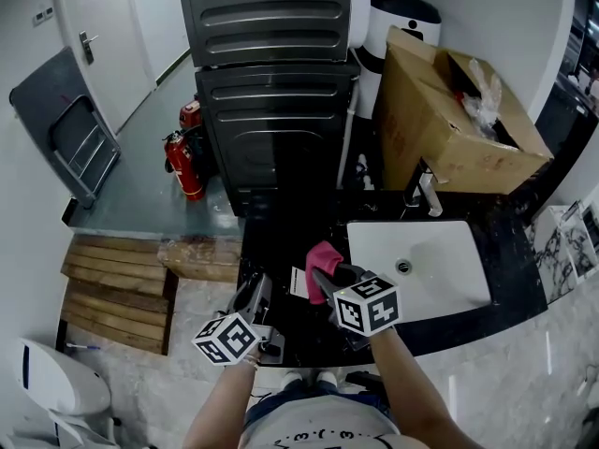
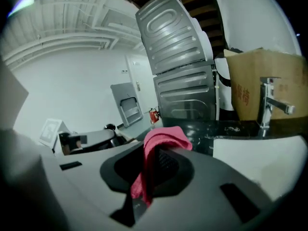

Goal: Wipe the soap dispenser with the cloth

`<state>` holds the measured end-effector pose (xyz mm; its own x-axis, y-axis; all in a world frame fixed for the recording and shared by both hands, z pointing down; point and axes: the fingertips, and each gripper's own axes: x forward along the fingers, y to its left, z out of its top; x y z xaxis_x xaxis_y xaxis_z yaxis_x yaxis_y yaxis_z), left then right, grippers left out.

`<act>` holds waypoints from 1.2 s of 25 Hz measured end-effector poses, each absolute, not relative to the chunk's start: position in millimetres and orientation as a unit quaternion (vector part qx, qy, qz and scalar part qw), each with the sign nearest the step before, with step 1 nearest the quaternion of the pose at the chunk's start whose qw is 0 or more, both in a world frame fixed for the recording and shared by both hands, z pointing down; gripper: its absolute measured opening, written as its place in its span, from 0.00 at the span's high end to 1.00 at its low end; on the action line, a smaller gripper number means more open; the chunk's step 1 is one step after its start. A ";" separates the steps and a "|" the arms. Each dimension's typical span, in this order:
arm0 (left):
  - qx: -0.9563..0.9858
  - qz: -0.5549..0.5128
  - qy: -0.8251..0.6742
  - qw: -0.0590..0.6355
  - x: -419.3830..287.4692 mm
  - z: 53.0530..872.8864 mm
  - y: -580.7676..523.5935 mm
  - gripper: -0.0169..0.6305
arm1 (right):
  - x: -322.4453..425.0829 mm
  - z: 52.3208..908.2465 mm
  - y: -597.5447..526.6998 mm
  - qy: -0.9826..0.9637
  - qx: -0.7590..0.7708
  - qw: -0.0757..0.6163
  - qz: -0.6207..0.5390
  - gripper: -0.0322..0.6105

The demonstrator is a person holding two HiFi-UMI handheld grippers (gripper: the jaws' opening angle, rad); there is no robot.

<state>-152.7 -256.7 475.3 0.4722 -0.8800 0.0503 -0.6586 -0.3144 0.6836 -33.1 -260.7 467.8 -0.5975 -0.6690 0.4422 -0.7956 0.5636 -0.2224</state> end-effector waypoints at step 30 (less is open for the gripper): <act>0.818 -0.075 -0.506 0.265 -139.5 462.9 -275.9 0.79 | 6.6 492.3 -230.2 -0.839 0.452 0.176 0.245 0.87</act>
